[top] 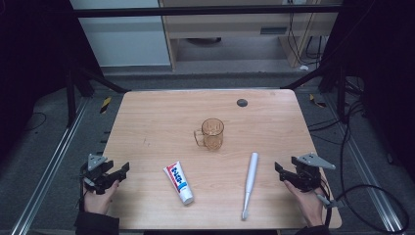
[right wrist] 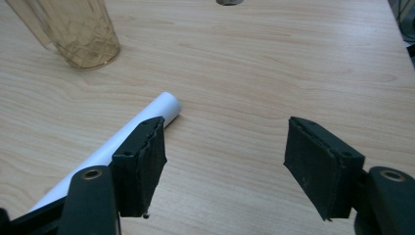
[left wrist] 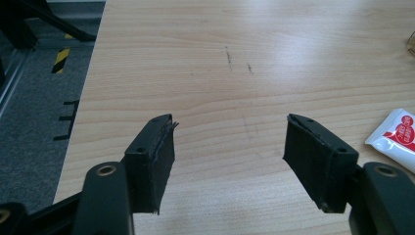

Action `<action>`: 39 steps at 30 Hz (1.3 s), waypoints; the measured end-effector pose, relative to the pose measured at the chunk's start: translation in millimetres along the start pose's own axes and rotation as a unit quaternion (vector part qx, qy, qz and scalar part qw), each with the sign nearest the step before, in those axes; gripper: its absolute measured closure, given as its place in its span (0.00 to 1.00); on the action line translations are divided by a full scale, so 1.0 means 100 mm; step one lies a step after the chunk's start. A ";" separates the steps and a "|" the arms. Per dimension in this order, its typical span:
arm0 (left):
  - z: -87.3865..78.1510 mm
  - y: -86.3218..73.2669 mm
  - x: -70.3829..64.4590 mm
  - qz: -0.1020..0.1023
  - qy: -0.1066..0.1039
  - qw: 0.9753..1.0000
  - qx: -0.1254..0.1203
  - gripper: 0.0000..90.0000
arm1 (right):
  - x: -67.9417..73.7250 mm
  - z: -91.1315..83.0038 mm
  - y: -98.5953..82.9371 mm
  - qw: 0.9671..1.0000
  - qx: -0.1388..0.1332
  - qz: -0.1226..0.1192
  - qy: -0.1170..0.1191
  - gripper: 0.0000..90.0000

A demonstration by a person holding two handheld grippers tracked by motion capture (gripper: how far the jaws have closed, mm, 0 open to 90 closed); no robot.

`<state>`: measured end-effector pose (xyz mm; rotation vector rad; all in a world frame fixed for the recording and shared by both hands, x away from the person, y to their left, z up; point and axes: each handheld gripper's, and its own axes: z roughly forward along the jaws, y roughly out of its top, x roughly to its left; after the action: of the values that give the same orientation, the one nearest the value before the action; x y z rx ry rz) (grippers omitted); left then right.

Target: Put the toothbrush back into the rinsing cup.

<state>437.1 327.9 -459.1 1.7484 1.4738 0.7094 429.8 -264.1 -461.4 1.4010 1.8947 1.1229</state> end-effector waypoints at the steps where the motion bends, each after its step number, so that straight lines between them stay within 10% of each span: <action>1: 0.00 0.00 -0.01 0.003 0.000 1.000 0.000 0.40 | 0.01 -0.01 0.00 1.000 0.003 0.002 0.006 0.37; 24: 0.04 -0.03 -0.13 0.019 -0.016 1.000 0.014 0.48 | 0.45 0.00 -0.02 0.992 0.055 -0.050 0.106 0.75; 39: 0.05 -0.03 -0.16 0.025 -0.018 0.999 0.017 0.46 | 0.70 0.10 -0.14 0.977 0.107 -0.090 0.161 1.00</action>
<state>436.4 311.3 -463.7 1.8211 1.4307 0.6792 408.3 -196.5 -474.1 1.1775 2.3812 1.1364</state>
